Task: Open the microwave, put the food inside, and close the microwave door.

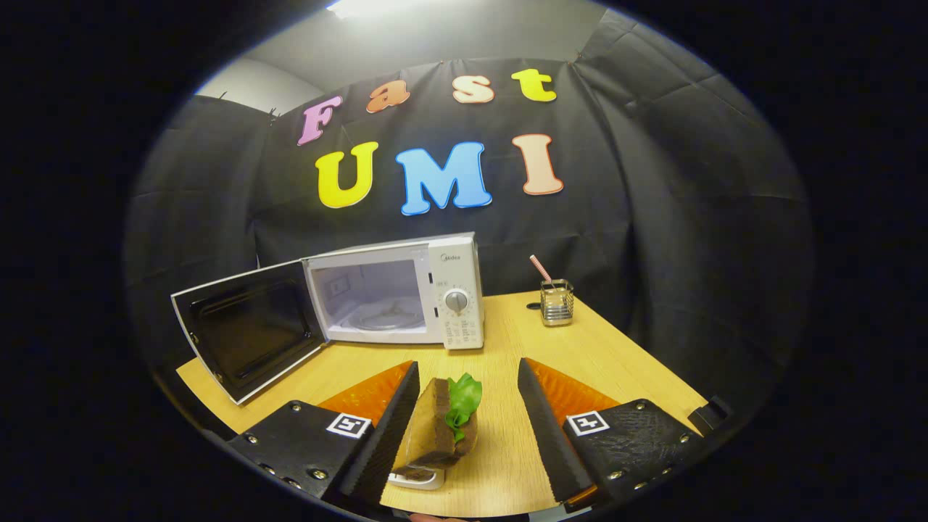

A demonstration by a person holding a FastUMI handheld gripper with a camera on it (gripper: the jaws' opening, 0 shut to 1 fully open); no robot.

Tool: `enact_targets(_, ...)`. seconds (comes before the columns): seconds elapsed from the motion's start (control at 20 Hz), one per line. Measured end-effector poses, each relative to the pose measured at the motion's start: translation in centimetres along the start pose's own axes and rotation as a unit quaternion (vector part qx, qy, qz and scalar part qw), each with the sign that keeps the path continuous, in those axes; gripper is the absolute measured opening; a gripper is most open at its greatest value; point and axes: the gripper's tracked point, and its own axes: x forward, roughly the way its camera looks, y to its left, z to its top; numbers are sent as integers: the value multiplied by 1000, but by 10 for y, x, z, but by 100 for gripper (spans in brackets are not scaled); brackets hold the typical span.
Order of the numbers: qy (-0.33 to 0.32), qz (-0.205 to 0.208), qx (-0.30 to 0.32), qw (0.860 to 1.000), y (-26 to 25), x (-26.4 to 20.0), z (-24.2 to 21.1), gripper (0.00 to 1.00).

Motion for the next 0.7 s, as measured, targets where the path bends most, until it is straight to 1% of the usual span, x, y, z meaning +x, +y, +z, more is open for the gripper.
enact_targets(0.1, 18, 2, 0, 1000, -1, 3, -15, 83)
enact_targets(0.25, 45, 14, 18, 999, 3, 10, -31, 83)
enact_targets(0.55, 68, 19, 33, 997, 5, 21, -50, 83)
enact_targets(0.6, 72, 26, 39, 996, 7, 21, -52, 82)
enact_targets(0.65, 74, 36, 50, 995, 12, 24, -53, 78)
enact_targets(0.7, 73, 42, 59, 995, 15, 23, -51, 69)
